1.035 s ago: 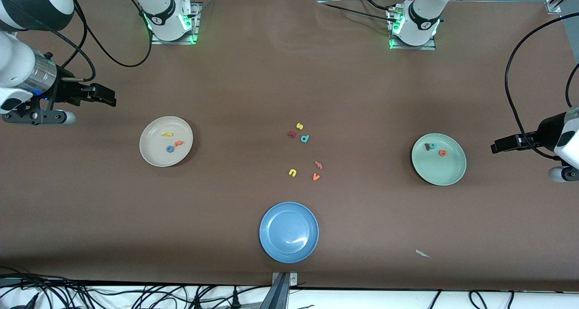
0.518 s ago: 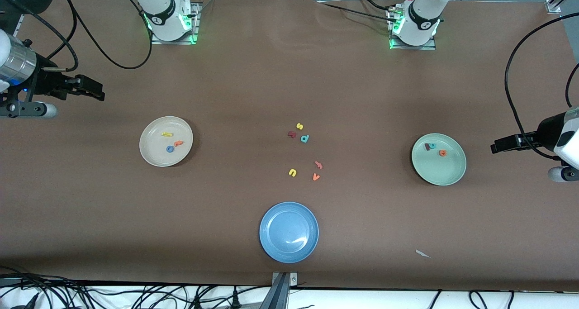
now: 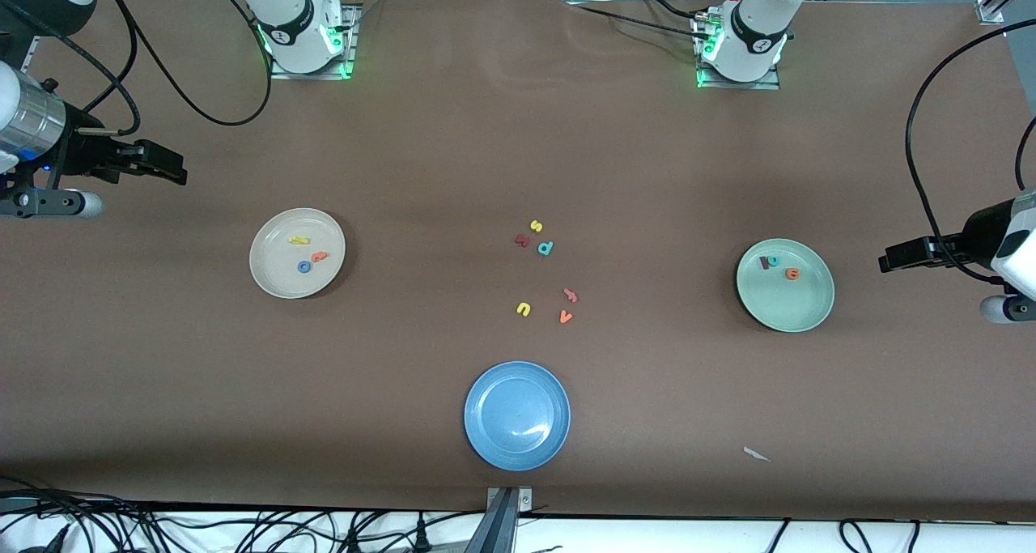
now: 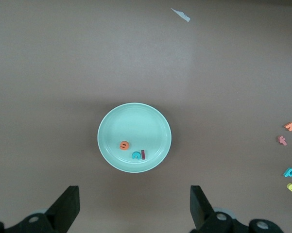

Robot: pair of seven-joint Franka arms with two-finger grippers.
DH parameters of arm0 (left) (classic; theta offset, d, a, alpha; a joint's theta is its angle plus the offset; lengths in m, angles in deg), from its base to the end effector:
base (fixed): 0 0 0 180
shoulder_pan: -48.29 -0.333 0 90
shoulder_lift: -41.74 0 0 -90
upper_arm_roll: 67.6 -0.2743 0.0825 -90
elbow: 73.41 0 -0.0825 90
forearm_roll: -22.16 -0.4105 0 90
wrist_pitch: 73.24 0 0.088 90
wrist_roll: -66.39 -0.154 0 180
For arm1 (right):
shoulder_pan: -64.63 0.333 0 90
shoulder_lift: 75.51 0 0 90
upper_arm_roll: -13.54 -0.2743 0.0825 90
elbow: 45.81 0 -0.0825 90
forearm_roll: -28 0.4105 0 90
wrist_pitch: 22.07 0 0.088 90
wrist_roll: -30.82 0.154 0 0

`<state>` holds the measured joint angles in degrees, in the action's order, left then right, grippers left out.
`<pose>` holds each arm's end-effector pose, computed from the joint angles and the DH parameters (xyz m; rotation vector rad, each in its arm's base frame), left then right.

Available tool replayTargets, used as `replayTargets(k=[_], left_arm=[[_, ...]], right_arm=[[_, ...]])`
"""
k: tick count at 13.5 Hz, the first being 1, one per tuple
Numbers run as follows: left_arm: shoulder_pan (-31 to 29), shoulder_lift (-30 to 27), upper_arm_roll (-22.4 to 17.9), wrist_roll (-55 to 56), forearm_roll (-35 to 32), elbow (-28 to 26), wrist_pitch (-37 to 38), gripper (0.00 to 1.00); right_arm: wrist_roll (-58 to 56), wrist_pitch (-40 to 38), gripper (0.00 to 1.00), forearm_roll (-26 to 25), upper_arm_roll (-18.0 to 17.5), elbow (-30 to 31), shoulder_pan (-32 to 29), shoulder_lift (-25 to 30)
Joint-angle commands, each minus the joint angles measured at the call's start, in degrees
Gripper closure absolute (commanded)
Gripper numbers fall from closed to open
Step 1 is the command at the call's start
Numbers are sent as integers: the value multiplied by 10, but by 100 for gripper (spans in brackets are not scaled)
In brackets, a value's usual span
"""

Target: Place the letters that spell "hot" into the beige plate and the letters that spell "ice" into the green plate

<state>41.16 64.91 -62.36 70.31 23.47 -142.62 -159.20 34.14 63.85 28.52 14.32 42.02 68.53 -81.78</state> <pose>0.6668 0.0277 0.4563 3.0753 0.1638 -0.1717 0.5915 0.0340 0.4846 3.1331 -0.0055 -0.2243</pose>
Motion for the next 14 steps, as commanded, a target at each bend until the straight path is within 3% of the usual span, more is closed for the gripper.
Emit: replayTargets(k=[1, 14], left_arm=[[3, -16, -7, -16, 6, -15, -4, 0], [2, -16, -7, -14, 6, -15, 4, 0]], right_arm=[[-20, -13, 0, 7, 6, -18, 0, -6], [-21, 4, 0, 8, 5, -18, 2, -6]])
